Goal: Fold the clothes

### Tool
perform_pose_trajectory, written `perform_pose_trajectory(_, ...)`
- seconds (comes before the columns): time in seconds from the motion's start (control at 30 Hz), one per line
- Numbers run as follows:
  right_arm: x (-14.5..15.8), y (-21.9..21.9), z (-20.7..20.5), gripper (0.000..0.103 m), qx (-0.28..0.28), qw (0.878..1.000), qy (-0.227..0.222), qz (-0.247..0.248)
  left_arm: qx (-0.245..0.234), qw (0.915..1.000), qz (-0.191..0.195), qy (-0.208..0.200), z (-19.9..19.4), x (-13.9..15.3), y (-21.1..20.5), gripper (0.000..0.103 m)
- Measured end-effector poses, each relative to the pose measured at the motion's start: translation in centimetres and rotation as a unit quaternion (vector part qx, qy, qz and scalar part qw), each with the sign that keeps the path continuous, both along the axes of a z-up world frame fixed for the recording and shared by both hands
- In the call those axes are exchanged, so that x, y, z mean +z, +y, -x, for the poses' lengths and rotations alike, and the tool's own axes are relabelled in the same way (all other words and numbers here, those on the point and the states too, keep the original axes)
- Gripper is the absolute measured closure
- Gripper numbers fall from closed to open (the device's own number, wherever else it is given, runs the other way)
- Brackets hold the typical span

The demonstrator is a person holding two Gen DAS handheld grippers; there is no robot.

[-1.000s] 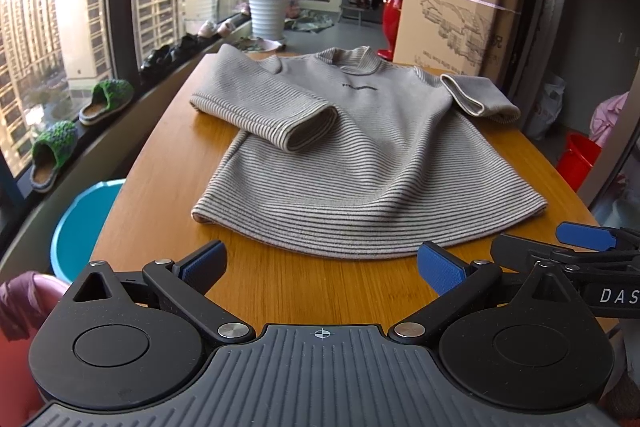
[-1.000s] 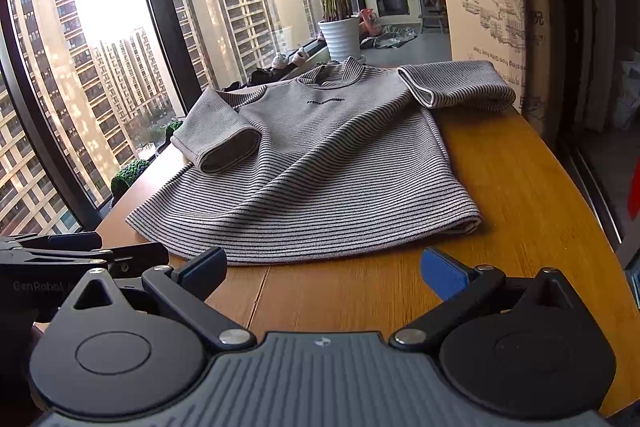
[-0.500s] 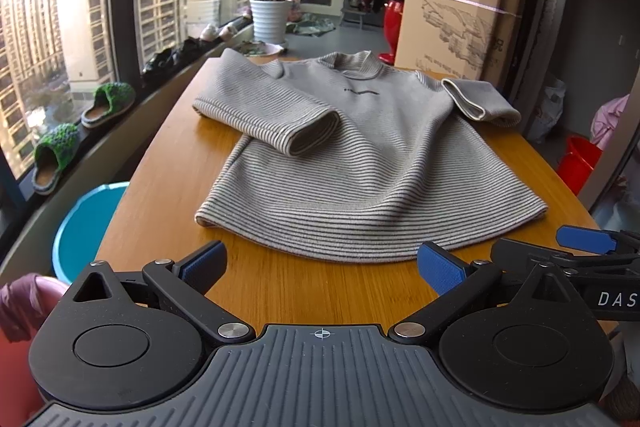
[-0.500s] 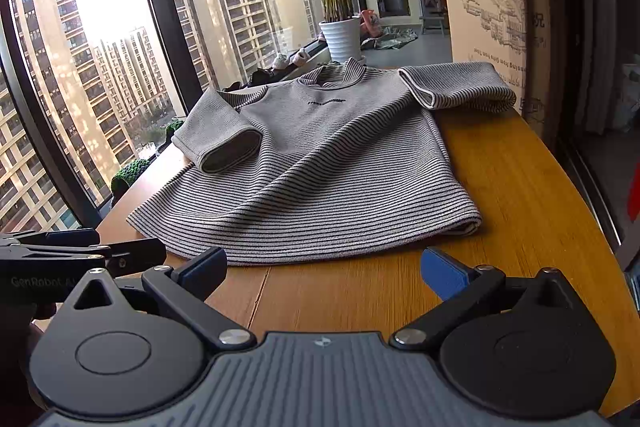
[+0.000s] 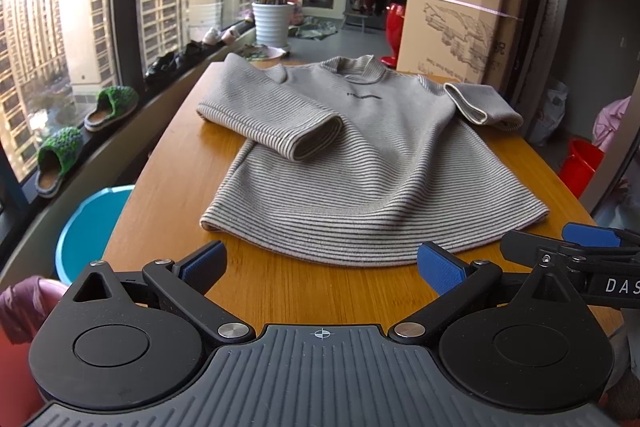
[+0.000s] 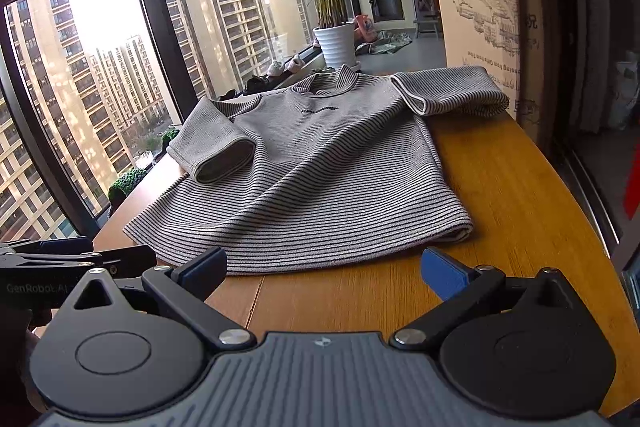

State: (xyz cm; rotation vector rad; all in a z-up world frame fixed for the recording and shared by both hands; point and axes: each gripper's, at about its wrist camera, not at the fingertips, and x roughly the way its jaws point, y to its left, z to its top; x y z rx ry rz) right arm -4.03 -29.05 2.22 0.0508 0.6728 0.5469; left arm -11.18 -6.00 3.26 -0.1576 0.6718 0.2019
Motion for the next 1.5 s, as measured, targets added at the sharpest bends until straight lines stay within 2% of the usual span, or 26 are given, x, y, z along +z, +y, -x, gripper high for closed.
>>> perform_pose_trajectory(0.33,0.0,0.0,-0.1,0.000,0.001,1.000,0.002,-0.004,-0.006,1.0000,0.001,-0.003,0.0,0.2,0.1,0.000)
perform_pose_trajectory(0.53,0.7,0.2,-1.5,0.000,0.009,1.000,-0.019,0.008,-0.048,0.9983,-0.024,-0.024,-2.3,1.0,0.3,0.000)
perform_pose_trajectory(0.6,0.8,0.4,-2.6,0.000,0.006,1.000,-0.024,0.011,-0.057,0.9973,-0.035,-0.030,-3.4,1.3,0.3,0.000)
perform_pose_trajectory(0.67,0.8,0.5,-3.9,0.000,0.002,1.000,-0.025,0.013,-0.067,0.9964,-0.031,-0.043,-4.7,1.7,0.7,0.000)
perform_pose_trajectory(0.9,-0.9,1.3,-9.9,0.000,0.013,1.000,0.018,-0.022,-0.090,0.9915,-0.023,-0.091,-9.6,1.8,1.9,0.000)
perform_pose_trajectory(1.07,-1.8,2.7,-13.3,0.000,0.008,1.000,0.000,-0.006,-0.112,0.9838,-0.058,-0.128,-13.1,1.0,1.2,0.000)
perform_pose_trajectory(1.17,-2.3,3.5,-15.3,0.000,0.015,1.000,0.012,-0.006,-0.114,0.9835,-0.074,-0.119,-15.4,-0.2,0.9,0.000)
perform_pose_trajectory(1.23,-3.0,3.9,-16.4,0.000,0.019,0.999,0.037,0.000,-0.115,0.9858,-0.060,-0.107,-16.4,-1.3,1.5,0.000)
perform_pose_trajectory(1.3,-3.5,4.1,-16.6,0.000,0.024,0.999,0.032,0.011,-0.114,0.9890,-0.026,-0.090,-17.0,-2.5,2.7,0.000)
perform_pose_trajectory(1.43,-3.8,4.4,-16.2,0.000,0.022,0.999,0.021,0.022,-0.094,0.9945,0.035,-0.030,-17.5,-4.5,4.8,0.000)
perform_pose_trajectory(1.5,-3.8,4.6,-16.1,0.000,0.020,0.999,0.023,0.024,-0.091,0.9944,0.040,-0.036,-16.8,-4.6,5.4,0.000)
